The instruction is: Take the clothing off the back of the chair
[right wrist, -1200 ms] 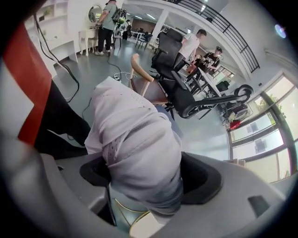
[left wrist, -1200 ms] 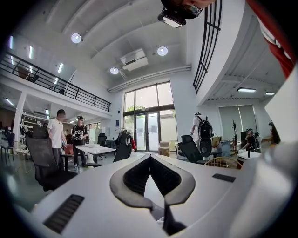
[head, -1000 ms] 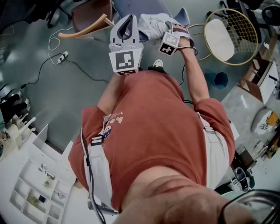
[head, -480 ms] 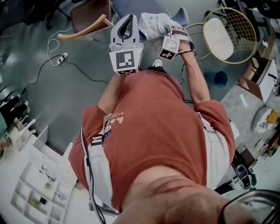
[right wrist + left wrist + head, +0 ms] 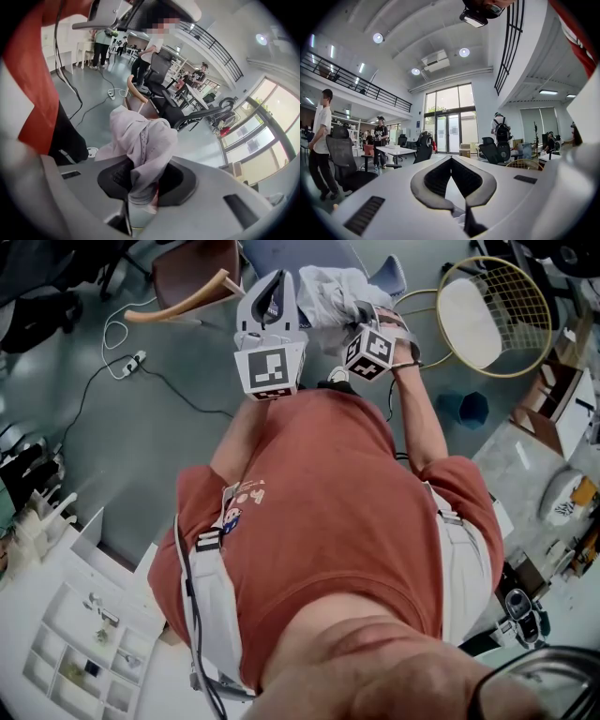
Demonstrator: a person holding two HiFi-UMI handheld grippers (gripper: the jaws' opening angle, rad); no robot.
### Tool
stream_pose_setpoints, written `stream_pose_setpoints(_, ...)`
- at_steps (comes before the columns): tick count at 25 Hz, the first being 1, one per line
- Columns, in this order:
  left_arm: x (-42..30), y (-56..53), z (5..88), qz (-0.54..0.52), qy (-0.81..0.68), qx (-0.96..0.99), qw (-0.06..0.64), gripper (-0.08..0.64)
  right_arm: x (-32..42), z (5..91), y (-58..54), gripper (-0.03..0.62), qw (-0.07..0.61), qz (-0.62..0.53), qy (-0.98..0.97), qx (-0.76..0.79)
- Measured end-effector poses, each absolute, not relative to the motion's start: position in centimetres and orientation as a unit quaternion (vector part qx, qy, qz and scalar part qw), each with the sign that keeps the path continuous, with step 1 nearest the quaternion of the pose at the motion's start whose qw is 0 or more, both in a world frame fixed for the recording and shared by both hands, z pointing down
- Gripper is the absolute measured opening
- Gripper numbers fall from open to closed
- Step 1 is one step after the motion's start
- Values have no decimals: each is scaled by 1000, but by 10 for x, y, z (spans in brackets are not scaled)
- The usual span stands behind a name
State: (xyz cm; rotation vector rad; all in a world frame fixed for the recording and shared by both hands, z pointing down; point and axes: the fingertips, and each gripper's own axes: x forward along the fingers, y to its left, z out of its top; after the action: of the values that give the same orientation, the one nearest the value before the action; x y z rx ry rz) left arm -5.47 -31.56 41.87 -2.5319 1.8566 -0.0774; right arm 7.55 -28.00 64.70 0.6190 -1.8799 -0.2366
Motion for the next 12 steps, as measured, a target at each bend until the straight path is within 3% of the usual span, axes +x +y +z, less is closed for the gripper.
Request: stream_pose_setpoints(12,-46,-321,415,-21,584,-812,4,15,81,617,-286,95,411,39,-841,350)
